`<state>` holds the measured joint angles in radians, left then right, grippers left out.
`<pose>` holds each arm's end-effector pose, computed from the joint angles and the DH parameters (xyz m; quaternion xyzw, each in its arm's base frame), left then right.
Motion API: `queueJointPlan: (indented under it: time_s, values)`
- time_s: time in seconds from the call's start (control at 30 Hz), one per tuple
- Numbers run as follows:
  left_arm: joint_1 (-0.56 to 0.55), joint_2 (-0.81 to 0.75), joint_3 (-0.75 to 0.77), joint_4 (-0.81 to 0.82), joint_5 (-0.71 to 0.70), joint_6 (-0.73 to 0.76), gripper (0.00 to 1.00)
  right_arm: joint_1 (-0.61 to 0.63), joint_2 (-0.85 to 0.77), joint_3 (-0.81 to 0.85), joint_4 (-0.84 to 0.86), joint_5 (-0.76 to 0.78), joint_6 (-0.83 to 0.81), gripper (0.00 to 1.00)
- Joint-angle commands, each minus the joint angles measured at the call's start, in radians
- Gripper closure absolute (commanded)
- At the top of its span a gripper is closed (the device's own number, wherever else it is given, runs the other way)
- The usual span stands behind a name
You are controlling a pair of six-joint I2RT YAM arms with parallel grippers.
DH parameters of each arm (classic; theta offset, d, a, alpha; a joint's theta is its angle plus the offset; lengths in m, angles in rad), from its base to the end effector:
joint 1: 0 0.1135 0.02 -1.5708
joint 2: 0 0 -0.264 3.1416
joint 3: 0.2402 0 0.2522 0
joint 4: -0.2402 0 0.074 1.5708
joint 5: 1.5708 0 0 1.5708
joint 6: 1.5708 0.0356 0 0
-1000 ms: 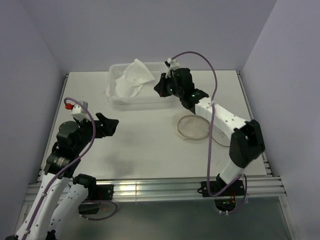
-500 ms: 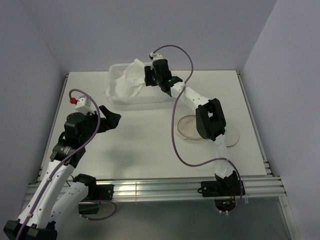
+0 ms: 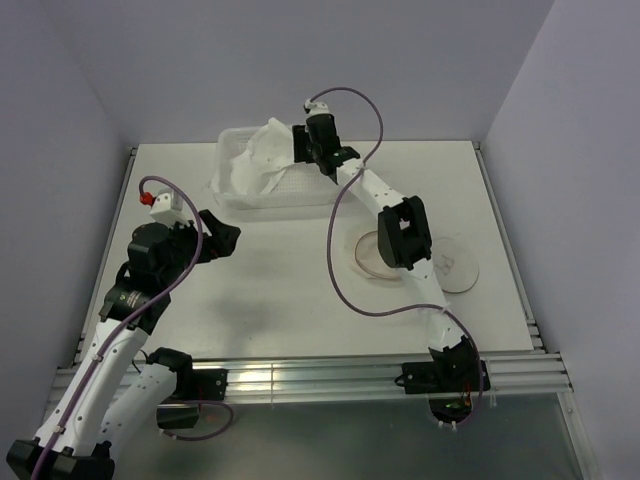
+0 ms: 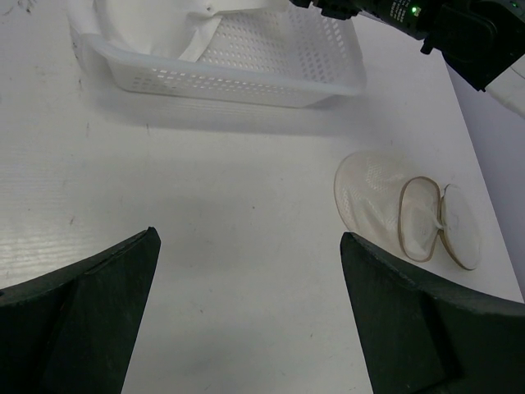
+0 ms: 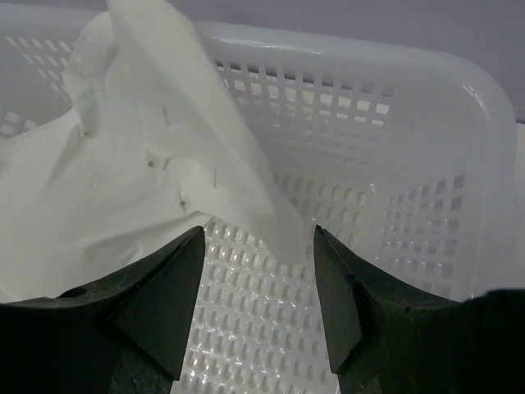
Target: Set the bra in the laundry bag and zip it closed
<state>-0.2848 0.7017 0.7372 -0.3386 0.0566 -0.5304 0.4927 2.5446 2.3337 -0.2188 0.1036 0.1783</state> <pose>0.1584 -0.0485 0.3199 -0.0820 0.8014 -0.2556 0.5345 0.5215 0.2758 0.2237 -0.1040 0.8345 0.1364 0.5236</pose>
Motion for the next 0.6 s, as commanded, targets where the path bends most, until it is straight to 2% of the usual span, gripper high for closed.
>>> queueJointPlan:
  time_s: [0.0, 0.1, 0.3, 0.43, 0.57]
  values:
    - [0.004, -0.001, 0.013, 0.046, 0.008, 0.029, 0.01, -0.02, 0.034, 0.098, 0.03, -0.024, 0.033, 0.37]
    - [0.006, -0.01, 0.01, 0.046, 0.0, 0.024, 0.01, -0.036, 0.051, 0.124, 0.035, -0.094, 0.099, 0.38]
    - [0.004, -0.018, 0.031, 0.029, -0.011, 0.024, 0.01, -0.057, 0.042, 0.078, 0.075, -0.099, 0.22, 0.4]
    - [0.004, -0.024, 0.036, 0.033, -0.008, 0.021, 0.02, -0.072, 0.068, 0.087, 0.102, -0.209, 0.311, 0.47]
    - [0.004, -0.012, 0.036, 0.039, -0.006, 0.018, 0.02, -0.071, 0.077, 0.084, 0.113, -0.242, 0.351, 0.48]
